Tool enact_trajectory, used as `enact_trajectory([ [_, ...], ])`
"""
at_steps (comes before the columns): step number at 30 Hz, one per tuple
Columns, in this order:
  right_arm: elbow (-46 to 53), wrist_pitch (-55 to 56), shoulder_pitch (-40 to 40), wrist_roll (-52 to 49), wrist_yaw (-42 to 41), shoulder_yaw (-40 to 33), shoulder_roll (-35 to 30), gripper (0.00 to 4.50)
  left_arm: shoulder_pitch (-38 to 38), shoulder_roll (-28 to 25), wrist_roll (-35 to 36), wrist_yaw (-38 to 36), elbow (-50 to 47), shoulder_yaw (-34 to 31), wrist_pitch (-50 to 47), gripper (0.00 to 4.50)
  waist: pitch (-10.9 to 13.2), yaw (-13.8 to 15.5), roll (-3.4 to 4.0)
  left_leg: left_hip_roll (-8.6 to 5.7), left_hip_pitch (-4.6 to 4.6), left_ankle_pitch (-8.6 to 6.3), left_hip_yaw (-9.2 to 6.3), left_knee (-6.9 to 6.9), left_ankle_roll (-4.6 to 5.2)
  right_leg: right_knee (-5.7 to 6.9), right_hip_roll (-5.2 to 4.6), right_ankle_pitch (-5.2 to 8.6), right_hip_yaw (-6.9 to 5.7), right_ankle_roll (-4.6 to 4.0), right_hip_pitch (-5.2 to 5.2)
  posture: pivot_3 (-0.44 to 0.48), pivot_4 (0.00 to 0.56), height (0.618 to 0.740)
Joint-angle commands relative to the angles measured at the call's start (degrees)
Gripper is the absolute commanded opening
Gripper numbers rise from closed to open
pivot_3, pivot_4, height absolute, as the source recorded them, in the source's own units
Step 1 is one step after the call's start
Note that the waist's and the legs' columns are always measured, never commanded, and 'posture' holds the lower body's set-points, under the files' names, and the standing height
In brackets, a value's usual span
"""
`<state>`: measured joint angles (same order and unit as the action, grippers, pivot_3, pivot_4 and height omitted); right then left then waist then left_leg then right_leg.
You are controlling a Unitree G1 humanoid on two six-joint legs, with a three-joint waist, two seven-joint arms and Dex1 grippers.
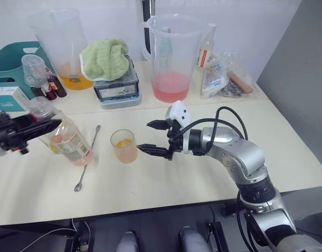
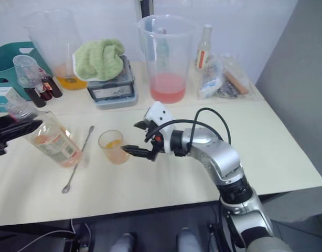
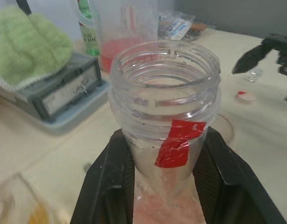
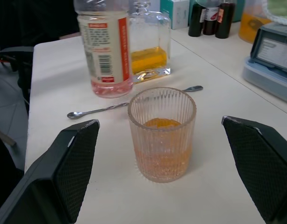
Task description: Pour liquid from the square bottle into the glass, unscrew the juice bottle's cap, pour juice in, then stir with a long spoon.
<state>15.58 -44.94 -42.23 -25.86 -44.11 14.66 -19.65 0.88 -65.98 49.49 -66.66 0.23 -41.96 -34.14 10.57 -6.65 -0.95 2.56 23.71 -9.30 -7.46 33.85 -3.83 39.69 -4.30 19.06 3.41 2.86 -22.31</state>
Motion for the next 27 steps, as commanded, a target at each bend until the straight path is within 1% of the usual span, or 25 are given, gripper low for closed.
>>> enact_trajectory([
  [1, 0.6, 2.0, -1.0, 0.1, -1.4, 0.5, 0.3, 4.46, -2.5, -0.6, 0.1, -2.3, 0.7, -10.6, -2.7, 1.27, 0.0, 0.6, -0.01, 0.00, 0.01, 0.00, 0.00, 0.00, 0.00, 0.00, 0.00, 0.00, 0.00, 0.00, 0.00, 0.000, 0.150, 0.740],
  [3, 0.7, 2.4, -0.8, 0.8, -1.9, 1.4, 0.0, 4.46, -4.4, -0.7, -2.1, -3.2, 2.4, -12.5, -2.3, 1.27, 0.0, 1.1, -0.01, 0.00, 0.01, 0.00, 0.02, 0.02, -0.01, -0.10, -0.01, 0.01, 0.00, 0.00, 0.01, 0.000, 0.150, 0.740],
  [6, 1.4, 2.5, -0.5, 1.5, -2.2, 2.6, -0.2, 4.46, -4.7, -1.9, -6.1, -3.8, 8.1, -13.4, 0.3, 1.27, 0.0, 1.6, 0.00, -0.01, -0.02, 0.01, 0.08, 0.03, -0.02, -0.15, -0.04, 0.01, 0.01, 0.00, 0.04, 0.000, 0.150, 0.740],
  [11, 2.5, 2.1, 0.0, 2.3, -2.0, 2.9, -0.6, 4.46, -1.1, -5.1, -12.6, -5.1, 20.6, -10.0, 7.2, 1.27, 0.0, 2.1, -0.20, 0.00, 0.00, 0.01, 0.08, 0.02, -0.02, -0.15, -0.02, 0.00, 0.00, -0.01, 0.01, 0.000, 0.150, 0.740],
  [13, 3.3, 1.8, 0.4, 2.5, -1.4, 2.5, -0.9, 4.46, 4.2, -6.0, -15.3, -3.2, 27.2, -6.2, 11.9, 1.27, 0.0, 2.7, -0.21, 0.00, -0.01, 0.01, 0.10, 0.02, -0.02, -0.16, -0.04, 0.00, 0.00, -0.01, 0.02, 0.000, 0.150, 0.740],
  [16, 4.0, 1.4, 0.8, 2.4, -1.0, 2.3, -1.2, 4.46, 11.1, -6.5, -17.5, -1.9, 33.3, -2.3, 15.4, 1.27, 0.0, 2.9, -0.26, -0.01, 0.01, 0.01, 0.11, 0.03, -0.03, -0.17, -0.04, 0.00, 0.00, -0.01, 0.02, 0.000, 0.150, 0.740],
  [18, 5.2, 0.8, 1.5, 2.1, -0.6, 1.9, -1.5, 4.46, 18.3, -5.9, -19.7, 0.1, 37.2, 2.5, 18.3, 1.27, 0.0, 3.3, -0.39, -0.01, 0.03, 0.01, 0.13, 0.04, -0.04, -0.15, -0.04, 0.00, 0.00, 0.00, 0.02, 0.000, 0.150, 0.740],
  [20, 6.1, 0.4, 2.2, 1.8, -0.3, 1.7, -1.8, 4.46, 23.3, -5.4, -22.0, 0.9, 40.8, 6.1, 21.5, 1.27, 0.0, 3.3, -0.60, 0.02, 0.04, 0.02, 0.10, 0.05, -0.04, -0.12, 0.00, 0.00, -0.03, 0.00, -0.01, 0.000, 0.150, 0.740],
  [22, 7.7, -0.1, 3.4, 1.3, 0.0, 1.3, -2.3, 4.46, 28.6, -4.2, -24.5, 2.1, 44.7, 9.9, 24.5, 1.27, 0.0, 3.2, -0.62, 0.00, 0.06, 0.02, 0.10, 0.08, -0.05, -0.09, -0.03, 0.00, -0.03, 0.00, -0.01, 0.000, 0.150, 0.740],
  [25, 9.2, -0.8, 4.5, 1.1, 0.5, 1.2, -2.9, 4.46, 34.1, -3.2, -27.5, 3.5, 49.9, 13.3, 28.7, 1.27, 0.0, 3.0, -0.63, 0.01, 0.05, 0.03, 0.09, 0.07, -0.06, -0.05, 0.00, 0.00, -0.03, 0.00, -0.02, 0.000, 0.150, 0.740],
  [27, 11.2, -1.9, 6.1, 0.7, 1.0, 1.1, -3.5, 4.46, 38.8, -1.3, -29.4, 6.5, 53.5, 15.5, 31.0, 1.27, 0.0, 2.8, -0.63, 0.00, 0.04, 0.03, 0.10, 0.06, -0.06, -0.03, -0.02, 0.00, -0.03, 0.00, -0.03, 0.000, 0.150, 0.740],
])
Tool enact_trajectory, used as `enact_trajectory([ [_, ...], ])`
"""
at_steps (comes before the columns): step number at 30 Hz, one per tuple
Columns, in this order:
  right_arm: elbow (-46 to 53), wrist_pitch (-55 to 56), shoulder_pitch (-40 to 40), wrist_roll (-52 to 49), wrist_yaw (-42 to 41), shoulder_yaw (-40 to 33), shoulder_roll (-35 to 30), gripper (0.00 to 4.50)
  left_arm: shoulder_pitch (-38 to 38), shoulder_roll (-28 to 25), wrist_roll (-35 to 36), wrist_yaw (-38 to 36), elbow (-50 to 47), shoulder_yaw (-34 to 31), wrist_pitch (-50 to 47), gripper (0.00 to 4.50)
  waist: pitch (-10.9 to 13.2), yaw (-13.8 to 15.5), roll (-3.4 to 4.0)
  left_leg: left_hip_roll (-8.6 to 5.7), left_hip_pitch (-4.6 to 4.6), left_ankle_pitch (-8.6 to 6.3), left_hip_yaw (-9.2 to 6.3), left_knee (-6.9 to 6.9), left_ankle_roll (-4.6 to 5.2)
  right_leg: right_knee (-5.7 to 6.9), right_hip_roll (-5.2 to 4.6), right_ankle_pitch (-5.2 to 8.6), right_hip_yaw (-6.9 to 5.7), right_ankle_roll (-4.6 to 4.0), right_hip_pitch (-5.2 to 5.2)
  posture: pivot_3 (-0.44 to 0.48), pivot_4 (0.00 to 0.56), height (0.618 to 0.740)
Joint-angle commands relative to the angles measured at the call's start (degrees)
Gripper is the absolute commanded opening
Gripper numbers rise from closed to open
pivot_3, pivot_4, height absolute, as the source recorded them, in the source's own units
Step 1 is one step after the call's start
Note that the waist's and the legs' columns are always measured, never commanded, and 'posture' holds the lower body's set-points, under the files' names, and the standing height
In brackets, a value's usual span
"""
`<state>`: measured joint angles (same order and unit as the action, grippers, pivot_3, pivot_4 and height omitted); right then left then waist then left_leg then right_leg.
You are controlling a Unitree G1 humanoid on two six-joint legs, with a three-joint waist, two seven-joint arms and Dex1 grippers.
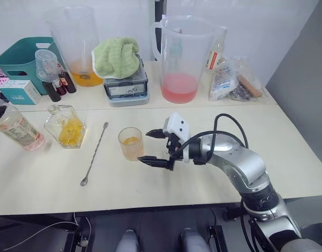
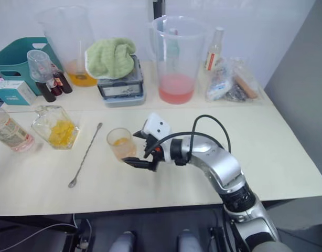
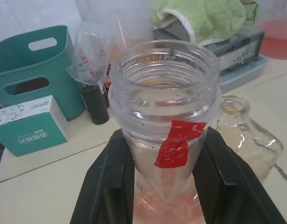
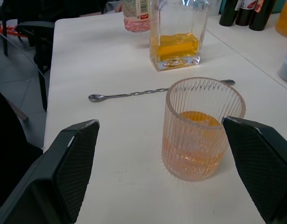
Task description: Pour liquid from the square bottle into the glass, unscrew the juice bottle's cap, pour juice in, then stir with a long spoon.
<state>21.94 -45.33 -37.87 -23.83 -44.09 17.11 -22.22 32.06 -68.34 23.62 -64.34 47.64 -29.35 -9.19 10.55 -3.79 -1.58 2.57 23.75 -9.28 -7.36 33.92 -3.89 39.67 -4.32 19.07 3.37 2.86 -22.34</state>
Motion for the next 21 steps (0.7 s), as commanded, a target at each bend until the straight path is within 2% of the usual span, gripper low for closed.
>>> enact_trajectory([
  [1, 5.6, -1.9, 2.2, -1.6, 1.3, -1.5, -1.0, 4.46, 9.2, 1.8, -4.4, 4.7, 7.4, 3.9, 6.8, 1.27, 0.0, -0.1, 0.00, 0.00, 0.00, 0.00, 0.00, 0.00, 0.00, 0.03, 0.01, 0.00, 0.00, 0.00, -0.02, 0.000, 0.150, 0.740],
  [9, 8.5, -4.5, 3.5, -2.9, 4.1, -1.9, -0.5, 4.46, 17.3, 5.6, -8.3, 7.1, 16.5, 8.1, 9.3, 1.27, 0.0, -0.4, -0.05, 0.01, 0.02, 0.00, -0.01, 0.01, 0.00, 0.09, 0.02, 0.00, -0.02, 0.00, -0.07, 0.000, 0.150, 0.740],
  [14, 9.1, -5.4, 3.5, -3.5, 5.4, -2.1, -0.3, 4.46, 17.0, 5.9, -10.5, 8.1, 19.1, 9.8, 8.7, 1.27, 0.0, -0.3, -0.05, -0.02, 0.01, 0.00, 0.00, 0.03, 0.00, 0.09, -0.02, 0.00, -0.02, 0.00, -0.03, 0.000, 0.150, 0.740],
  [19, 9.5, -6.1, 3.6, -3.8, 6.6, -2.4, -0.3, 4.46, 16.4, 5.5, -9.8, 9.5, 20.8, 8.7, 7.8, 1.27, 0.0, -0.3, -0.04, -0.02, -0.07, 0.00, 0.00, 0.02, 0.00, 0.12, -0.02, 0.00, -0.02, 0.00, -0.02, 0.000, 0.150, 0.740],
  [21, 9.5, -6.1, 3.7, -3.9, 6.7, -2.4, -0.3, 4.50, 16.5, 5.3, -9.2, 9.5, 20.7, 7.9, 7.4, 2.20, 0.0, -0.4, -0.04, -0.01, -0.15, 0.00, 0.01, 0.02, 0.00, 0.19, -0.02, 0.00, -0.02, 0.00, 0.00, 0.000, 0.150, 0.740],
])
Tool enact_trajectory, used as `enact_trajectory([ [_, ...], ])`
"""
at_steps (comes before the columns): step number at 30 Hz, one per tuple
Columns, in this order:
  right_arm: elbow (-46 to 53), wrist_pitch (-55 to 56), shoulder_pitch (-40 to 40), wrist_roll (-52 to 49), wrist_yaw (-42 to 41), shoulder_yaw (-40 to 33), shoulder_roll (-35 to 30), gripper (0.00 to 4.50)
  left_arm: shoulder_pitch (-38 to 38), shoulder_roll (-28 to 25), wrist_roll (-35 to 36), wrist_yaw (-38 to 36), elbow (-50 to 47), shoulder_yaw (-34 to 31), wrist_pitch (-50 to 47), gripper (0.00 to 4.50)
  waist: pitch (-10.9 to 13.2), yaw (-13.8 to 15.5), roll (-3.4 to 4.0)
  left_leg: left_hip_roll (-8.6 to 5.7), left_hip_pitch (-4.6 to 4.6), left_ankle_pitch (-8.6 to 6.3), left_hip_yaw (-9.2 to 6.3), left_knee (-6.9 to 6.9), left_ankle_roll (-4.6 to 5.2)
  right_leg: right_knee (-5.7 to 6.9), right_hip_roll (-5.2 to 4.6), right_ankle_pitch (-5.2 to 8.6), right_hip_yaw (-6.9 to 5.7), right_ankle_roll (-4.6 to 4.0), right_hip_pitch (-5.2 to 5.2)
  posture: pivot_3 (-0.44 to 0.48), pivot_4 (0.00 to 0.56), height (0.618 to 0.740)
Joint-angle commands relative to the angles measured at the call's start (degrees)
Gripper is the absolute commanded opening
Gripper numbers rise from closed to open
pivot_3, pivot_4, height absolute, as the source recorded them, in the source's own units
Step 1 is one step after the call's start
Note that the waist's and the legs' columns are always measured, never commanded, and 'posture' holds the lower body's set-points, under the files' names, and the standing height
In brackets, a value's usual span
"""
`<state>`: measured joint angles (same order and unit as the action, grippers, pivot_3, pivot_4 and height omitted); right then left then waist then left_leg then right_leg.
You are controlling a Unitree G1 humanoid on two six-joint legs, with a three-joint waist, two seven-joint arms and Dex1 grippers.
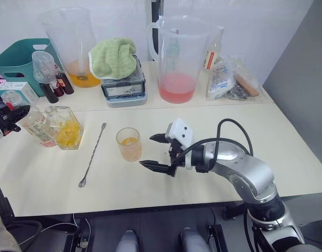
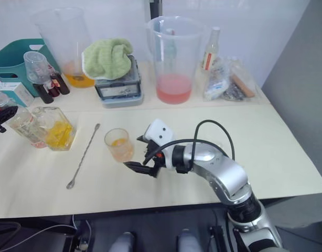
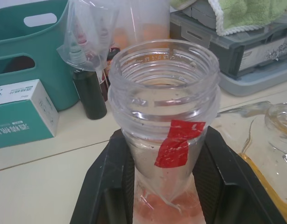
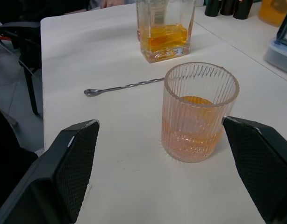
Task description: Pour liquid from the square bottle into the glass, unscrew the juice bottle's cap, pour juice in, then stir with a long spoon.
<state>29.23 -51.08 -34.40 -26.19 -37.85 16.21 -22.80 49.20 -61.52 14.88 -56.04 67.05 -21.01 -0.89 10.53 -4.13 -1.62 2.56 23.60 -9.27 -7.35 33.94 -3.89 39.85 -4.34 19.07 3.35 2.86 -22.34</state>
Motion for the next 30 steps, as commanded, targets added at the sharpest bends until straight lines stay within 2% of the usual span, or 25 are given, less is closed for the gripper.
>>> enact_trajectory([
  [1, 2.1, -0.4, 0.2, -1.5, 0.5, -1.6, 0.2, 4.50, -0.5, -1.7, 0.1, 0.9, 1.0, -0.9, -1.3, 2.42, 0.0, 0.0, 0.00, 0.00, -0.02, 0.00, 0.01, 0.00, 0.00, 0.02, 0.01, 0.00, 0.00, 0.00, 0.00, 0.000, 0.150, 0.740],
  [7, 2.1, -0.5, 0.4, -1.5, 0.6, -2.1, -0.2, 4.50, -0.6, -3.4, 2.6, -1.8, -0.1, -3.6, -2.1, 4.44, 0.0, 0.0, -0.02, 0.01, 0.07, 0.00, 0.01, 0.01, 0.00, 0.00, 0.01, 0.00, 0.00, 0.00, -0.01, 0.000, 0.150, 0.740],
  [14, 2.9, -0.9, 1.2, -1.9, 0.7, -3.6, -1.4, 4.50, -6.7, -6.7, 7.3, -8.0, -5.2, -8.7, -6.0, 4.48, 0.0, 0.0, -0.01, 0.02, 0.10, 0.01, 0.00, -0.02, -0.02, -0.06, 0.00, 0.00, 0.00, 0.00, -0.03, 0.000, 0.150, 0.740],
  [21, 4.1, -1.1, 4.6, -3.5, 1.7, -9.5, -5.1, 4.50, -24.6, -8.2, 14.7, -14.8, -15.5, -19.9, -14.3, 4.48, 0.0, 0.1, -0.01, 0.08, 0.10, 0.01, 0.05, -0.06, -0.02, -0.12, 0.01, 0.00, 0.00, 0.00, -0.03, 0.000, 0.150, 0.740],
  [23, 4.4, -0.3, 7.8, -4.2, 1.9, -15.2, -7.3, 4.50, -34.2, -6.8, 16.9, -18.4, -21.0, -24.9, -16.5, 4.48, 0.0, 0.1, 0.00, 0.08, 0.12, 0.01, 0.05, -0.06, -0.02, -0.15, -0.01, 0.00, 0.00, 0.00, -0.03, 0.000, 0.150, 0.740],
  [26, 4.0, 2.3, 13.7, -4.6, 1.4, -23.4, -10.7, 4.50, -47.2, -2.8, 17.2, -20.5, -28.6, -29.2, -15.5, 4.48, 0.0, 0.4, 0.06, 0.07, 0.12, 0.01, 0.13, -0.12, -0.02, -0.36, -0.08, 0.00, 0.03, 0.00, 0.02, 0.000, 0.150, 0.740],
  [30, 1.0, 7.2, 23.9, -4.6, -0.2, -34.2, -13.8, 4.50, -56.2, 3.0, 17.0, -19.2, -33.3, -32.0, -11.5, 4.48, 0.0, 1.3, 0.05, 0.08, 0.02, -0.01, 0.21, -0.13, 0.00, -0.42, -0.07, 0.00, 0.06, -0.01, 0.10, 0.000, 0.150, 0.740],
])
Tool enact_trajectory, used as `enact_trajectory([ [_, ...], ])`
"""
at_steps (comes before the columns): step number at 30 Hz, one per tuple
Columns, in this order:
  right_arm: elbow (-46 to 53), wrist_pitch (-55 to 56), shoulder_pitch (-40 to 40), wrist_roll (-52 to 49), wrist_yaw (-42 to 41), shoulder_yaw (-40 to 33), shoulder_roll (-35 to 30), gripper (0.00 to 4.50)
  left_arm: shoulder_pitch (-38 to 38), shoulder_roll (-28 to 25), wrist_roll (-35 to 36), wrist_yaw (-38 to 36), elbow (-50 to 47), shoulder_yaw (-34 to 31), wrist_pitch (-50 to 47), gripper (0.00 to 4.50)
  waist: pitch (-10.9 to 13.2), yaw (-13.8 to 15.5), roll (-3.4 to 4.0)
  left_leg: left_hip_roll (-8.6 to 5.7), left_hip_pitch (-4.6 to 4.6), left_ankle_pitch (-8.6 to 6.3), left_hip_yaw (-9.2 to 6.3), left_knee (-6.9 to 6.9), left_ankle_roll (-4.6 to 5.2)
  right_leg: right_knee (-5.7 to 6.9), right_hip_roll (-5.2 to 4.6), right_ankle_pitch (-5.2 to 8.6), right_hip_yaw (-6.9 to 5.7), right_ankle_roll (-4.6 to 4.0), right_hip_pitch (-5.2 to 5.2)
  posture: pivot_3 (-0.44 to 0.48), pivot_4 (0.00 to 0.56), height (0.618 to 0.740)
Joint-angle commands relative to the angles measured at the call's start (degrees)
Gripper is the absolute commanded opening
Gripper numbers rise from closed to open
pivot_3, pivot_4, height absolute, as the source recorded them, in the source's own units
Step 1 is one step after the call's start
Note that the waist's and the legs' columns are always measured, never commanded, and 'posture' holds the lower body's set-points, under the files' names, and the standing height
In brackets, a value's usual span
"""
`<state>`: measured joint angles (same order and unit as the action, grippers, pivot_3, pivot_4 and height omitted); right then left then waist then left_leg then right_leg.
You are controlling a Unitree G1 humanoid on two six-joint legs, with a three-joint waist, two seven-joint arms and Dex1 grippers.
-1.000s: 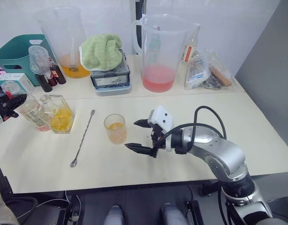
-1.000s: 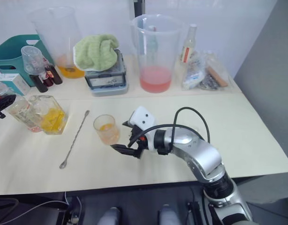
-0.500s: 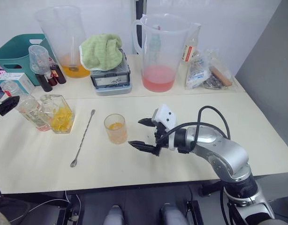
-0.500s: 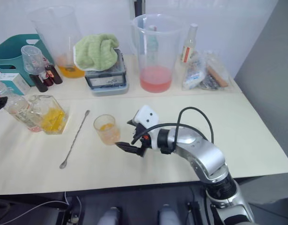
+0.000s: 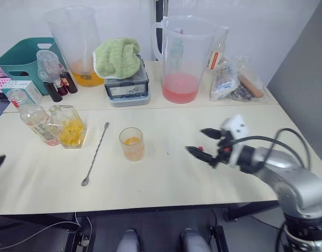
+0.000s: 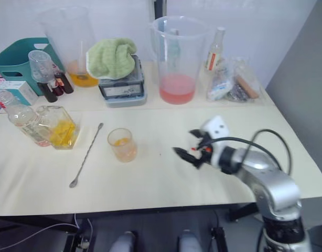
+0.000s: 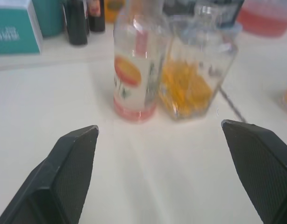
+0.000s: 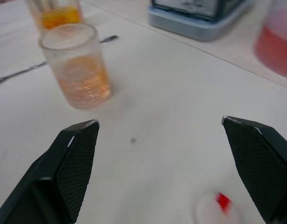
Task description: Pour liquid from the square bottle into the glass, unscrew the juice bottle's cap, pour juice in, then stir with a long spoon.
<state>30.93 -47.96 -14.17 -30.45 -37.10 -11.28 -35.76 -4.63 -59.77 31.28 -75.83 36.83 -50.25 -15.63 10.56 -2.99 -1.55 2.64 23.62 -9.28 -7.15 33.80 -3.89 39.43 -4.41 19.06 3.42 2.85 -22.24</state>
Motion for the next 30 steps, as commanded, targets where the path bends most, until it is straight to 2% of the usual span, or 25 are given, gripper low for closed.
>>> enact_trajectory([
  [1, -1.3, 5.6, 5.4, 0.1, -1.0, -8.3, -1.1, 4.50, -3.3, 2.2, 0.2, 1.3, -3.4, -2.8, 4.8, 4.48, 0.0, 0.3, -0.05, 0.00, -0.02, 0.00, 0.01, 0.02, 0.00, 0.00, 0.00, 0.00, 0.00, 0.00, 0.03, 0.000, 0.150, 0.740],
  [7, -7.5, 14.1, 15.4, 1.7, -1.7, -18.6, -1.5, 4.50, -6.7, 6.4, -0.1, 4.0, -5.7, -1.8, 9.3, 4.48, -0.1, 0.8, -0.14, 0.01, -0.14, -0.01, 0.06, 0.05, -0.01, -0.01, -0.01, -0.06, 0.02, -0.09, 0.16, 0.000, 0.150, 0.740],
  [15, -14.5, 22.2, 22.6, 3.1, -1.9, -22.5, -0.1, 4.50, -6.0, 7.4, 0.5, 6.2, -7.0, -0.6, 9.8, 4.48, -0.1, 0.4, -0.16, 0.07, -0.31, -0.05, 0.27, -0.03, 0.06, -0.06, 0.05, -0.06, 0.24, -0.09, 0.19, 0.000, 0.150, 0.740],
  [21, -15.7, 24.3, 22.1, 3.4, -0.4, -21.2, 1.1, 4.50, -6.3, 8.3, 1.0, 7.3, -9.2, -0.3, 9.5, 4.48, -0.1, 0.3, -0.13, 0.07, -0.34, -0.06, 0.35, -0.04, 0.06, -0.06, 0.05, -0.06, 0.31, -0.09, 0.19, 0.000, 0.150, 0.740],
  [24, -13.2, 22.6, 18.1, 1.2, 0.3, -19.1, 0.9, 4.50, -8.1, 10.7, 2.8, 9.2, -14.9, -1.0, 7.3, 4.48, -0.2, 0.2, -0.11, 0.08, -0.35, -0.06, 0.38, -0.03, 0.06, -0.06, 0.04, -0.06, 0.36, -0.09, 0.19, 0.000, 0.150, 0.740],
  [30, -9.1, 16.2, 8.2, -5.4, -3.3, -12.0, -2.0, 4.50, -14.7, 22.4, 6.4, 22.0, -38.9, 0.9, -0.9, 4.48, -0.2, 0.2, -0.10, 0.14, -0.35, -0.08, 0.61, 0.03, 0.08, -0.05, 0.03, -0.07, 0.49, -0.08, 0.20, 0.000, 0.150, 0.740],
])
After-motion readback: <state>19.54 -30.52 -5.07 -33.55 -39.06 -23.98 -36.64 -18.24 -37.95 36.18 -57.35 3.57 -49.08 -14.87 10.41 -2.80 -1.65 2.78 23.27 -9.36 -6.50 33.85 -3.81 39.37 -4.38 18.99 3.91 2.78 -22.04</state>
